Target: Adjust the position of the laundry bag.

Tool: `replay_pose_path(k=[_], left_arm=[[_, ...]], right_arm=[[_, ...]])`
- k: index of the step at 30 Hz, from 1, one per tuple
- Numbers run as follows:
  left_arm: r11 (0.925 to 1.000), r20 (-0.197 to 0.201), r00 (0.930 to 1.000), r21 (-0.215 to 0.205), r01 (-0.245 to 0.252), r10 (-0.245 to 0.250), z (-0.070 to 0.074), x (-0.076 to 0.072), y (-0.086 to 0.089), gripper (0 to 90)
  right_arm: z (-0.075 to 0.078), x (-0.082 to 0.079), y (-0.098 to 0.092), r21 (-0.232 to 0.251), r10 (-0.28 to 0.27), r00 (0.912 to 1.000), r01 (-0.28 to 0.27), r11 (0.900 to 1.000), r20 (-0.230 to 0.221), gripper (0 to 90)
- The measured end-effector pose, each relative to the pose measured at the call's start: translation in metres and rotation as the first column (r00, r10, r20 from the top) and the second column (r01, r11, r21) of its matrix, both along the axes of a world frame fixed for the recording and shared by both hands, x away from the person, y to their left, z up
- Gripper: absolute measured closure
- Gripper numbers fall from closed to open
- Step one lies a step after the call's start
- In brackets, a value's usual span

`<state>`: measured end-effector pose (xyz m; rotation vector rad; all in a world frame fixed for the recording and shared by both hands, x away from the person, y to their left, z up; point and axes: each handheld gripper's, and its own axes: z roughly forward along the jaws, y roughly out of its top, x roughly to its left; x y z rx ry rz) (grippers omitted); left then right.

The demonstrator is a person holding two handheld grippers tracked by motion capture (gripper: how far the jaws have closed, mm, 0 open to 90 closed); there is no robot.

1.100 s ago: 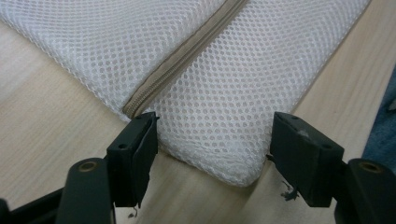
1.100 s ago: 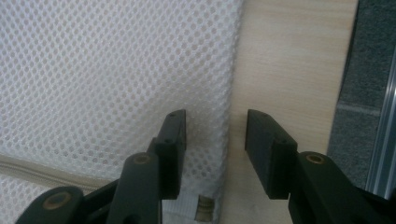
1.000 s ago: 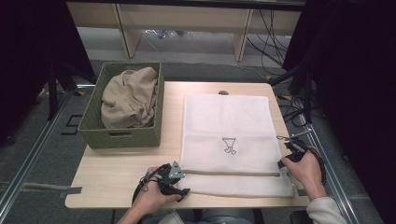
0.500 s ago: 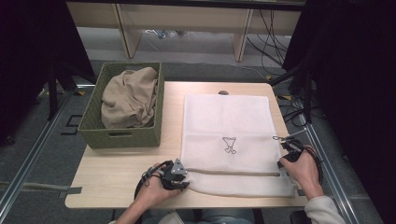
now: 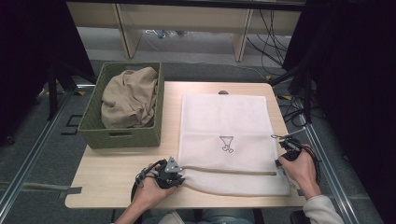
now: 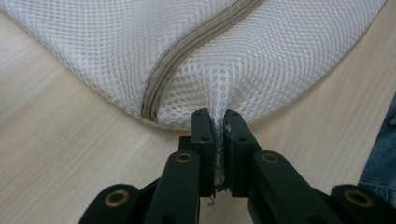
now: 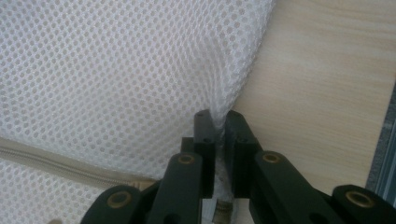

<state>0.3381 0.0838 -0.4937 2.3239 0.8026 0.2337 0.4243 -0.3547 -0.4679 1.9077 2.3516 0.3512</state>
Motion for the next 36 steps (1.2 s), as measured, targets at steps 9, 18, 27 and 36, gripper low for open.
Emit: replay_pose_path(k=[9,18,27,36], left_arm=[[0.9989,0.005,0.9989,-0.010,-0.046,0.046,0.003,-0.004,0.021,83.2],[0.9976,-0.002,0.9978,-0.018,-0.067,0.067,0.001,-0.005,0.030,83.0],[0.9966,-0.022,0.9964,-0.007,-0.082,0.082,-0.002,-0.002,0.036,78.4],[0.9811,0.045,0.9883,-0.135,-0.138,0.145,0.013,0.000,0.049,37.5]], right_arm=[[0.004,0.004,0.021,0.023,0.009,1.0000,-0.009,1.000,-0.003,84.9],[0.003,0.011,0.028,0.020,0.091,0.9954,-0.092,0.996,0.031,84.8],[0.002,0.010,0.038,0.023,0.030,0.9996,-0.030,0.999,0.000,82.5],[0.019,0.007,0.027,0.031,0.058,0.9942,-0.061,0.998,0.091,71.1]])
